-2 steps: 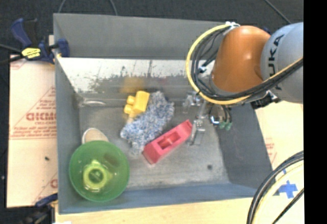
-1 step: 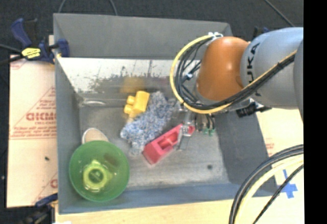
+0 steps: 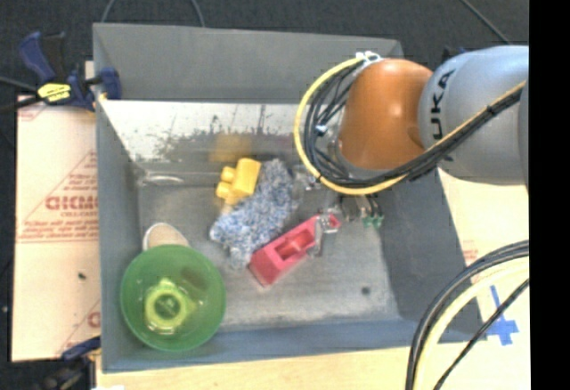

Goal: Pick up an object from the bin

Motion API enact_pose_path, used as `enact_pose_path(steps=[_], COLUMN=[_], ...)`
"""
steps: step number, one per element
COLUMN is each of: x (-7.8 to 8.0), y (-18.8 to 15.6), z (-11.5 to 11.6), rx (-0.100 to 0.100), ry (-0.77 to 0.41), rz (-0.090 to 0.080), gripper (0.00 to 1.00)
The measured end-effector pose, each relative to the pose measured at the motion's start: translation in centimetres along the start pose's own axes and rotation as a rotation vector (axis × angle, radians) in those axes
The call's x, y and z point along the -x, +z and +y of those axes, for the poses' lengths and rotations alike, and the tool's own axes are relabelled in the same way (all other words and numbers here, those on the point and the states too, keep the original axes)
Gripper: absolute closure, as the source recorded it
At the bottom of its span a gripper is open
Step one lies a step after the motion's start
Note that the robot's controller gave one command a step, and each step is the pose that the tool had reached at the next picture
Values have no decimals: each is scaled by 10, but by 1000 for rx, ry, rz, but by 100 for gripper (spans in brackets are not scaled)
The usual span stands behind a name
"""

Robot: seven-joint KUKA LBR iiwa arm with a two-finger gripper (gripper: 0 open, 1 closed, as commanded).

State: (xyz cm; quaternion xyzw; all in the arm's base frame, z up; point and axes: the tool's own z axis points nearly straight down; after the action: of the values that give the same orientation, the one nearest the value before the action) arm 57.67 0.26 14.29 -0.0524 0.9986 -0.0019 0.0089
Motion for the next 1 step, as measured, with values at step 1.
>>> enact_pose_path(steps=[1], x=[10], y=[17], z=[14], rx=[0], ry=[28], rz=[0], gripper=[0])
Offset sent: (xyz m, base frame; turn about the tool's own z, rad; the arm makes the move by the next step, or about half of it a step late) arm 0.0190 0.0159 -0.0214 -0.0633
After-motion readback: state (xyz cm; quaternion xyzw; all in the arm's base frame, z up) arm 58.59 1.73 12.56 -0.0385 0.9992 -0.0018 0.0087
